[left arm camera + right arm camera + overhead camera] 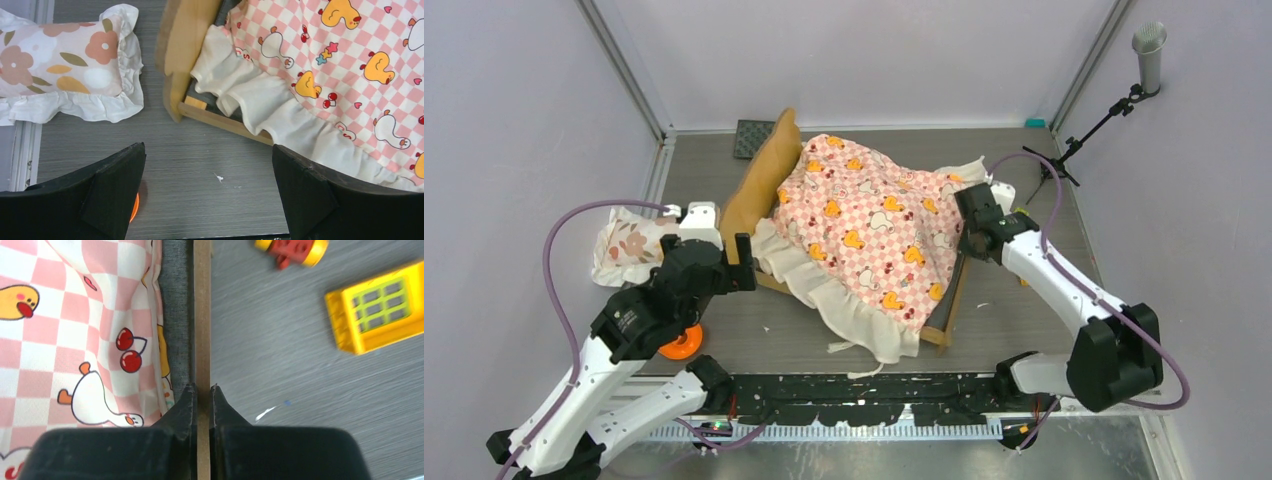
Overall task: Set up the pet bed
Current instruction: Adjust the bed frame at the center of the board.
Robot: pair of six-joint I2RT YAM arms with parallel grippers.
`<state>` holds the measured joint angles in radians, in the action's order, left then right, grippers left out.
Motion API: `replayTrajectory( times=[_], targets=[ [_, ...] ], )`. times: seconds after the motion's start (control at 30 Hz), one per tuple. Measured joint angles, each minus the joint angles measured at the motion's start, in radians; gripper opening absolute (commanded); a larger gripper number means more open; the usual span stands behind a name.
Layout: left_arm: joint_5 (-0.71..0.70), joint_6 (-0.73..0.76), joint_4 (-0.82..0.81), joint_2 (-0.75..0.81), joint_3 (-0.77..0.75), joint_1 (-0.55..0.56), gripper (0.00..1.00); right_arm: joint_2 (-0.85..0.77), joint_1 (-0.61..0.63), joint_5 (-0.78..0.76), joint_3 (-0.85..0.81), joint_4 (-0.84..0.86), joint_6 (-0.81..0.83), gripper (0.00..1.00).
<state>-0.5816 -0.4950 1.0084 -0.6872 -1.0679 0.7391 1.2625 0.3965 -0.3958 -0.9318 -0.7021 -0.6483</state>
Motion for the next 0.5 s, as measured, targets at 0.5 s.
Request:
replayTrajectory(
  times=[0.5],
  targets=[
    [0.026,0.105,0.013,-0.106,-0.144,0.0,1.0,0.408,-0.222,0.149,-0.368,0.125,0.379,0.01]
  ],
)
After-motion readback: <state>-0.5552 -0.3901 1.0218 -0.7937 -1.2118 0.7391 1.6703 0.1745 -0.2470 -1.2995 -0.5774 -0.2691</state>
